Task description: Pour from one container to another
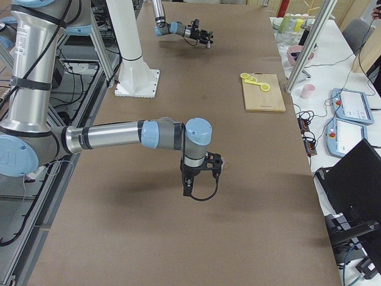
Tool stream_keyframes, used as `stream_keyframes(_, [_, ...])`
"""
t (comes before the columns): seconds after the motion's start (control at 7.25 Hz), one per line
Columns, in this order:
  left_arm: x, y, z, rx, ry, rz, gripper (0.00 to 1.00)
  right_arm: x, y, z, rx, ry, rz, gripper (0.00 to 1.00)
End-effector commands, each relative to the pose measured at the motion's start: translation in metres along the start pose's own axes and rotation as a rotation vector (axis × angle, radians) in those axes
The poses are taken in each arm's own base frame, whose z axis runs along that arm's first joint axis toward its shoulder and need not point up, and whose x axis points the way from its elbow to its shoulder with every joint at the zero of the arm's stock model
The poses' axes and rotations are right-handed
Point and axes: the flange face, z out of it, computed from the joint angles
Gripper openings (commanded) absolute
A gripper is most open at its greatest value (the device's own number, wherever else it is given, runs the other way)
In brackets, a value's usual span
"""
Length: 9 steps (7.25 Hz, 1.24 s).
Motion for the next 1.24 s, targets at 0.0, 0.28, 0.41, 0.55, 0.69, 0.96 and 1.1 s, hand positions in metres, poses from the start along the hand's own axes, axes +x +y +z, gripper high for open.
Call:
stream_keyframes(0.0, [0.001, -0.007, -0.003, 0.003, 0.005, -0.006, 0.98, -0.004, -0.004, -0.005, 0.05, -0.002, -0.038, 1.0])
stream_keyframes(0.28, [-0.001, -0.019, -0.009, -0.003, 0.018, 0.001, 0.98, -0.002, -0.003, -0.003, 0.068, -0.006, -0.053, 1.0])
stream_keyframes(0.41, [-0.005, -0.028, -0.014, -0.005, 0.025, 0.014, 0.98, -0.001, -0.002, -0.002, 0.065, -0.009, -0.049, 1.0])
stream_keyframes(0.55, [-0.008, -0.037, -0.019, -0.003, 0.028, 0.018, 0.98, -0.002, -0.003, -0.003, 0.067, -0.009, -0.051, 1.0])
stream_keyframes(0.69, [-0.012, -0.043, -0.023, -0.016, 0.038, 0.017, 0.98, -0.002, -0.003, -0.003, 0.067, -0.014, -0.045, 1.0])
stream_keyframes(0.96, [-0.014, -0.068, -0.036, -0.033, 0.068, 0.022, 0.98, -0.002, -0.002, -0.003, 0.068, -0.02, -0.044, 1.0])
stream_keyframes(1.1, [-0.016, -0.081, -0.044, -0.047, 0.086, 0.02, 0.98, -0.003, -0.004, -0.004, 0.07, -0.023, -0.046, 1.0])
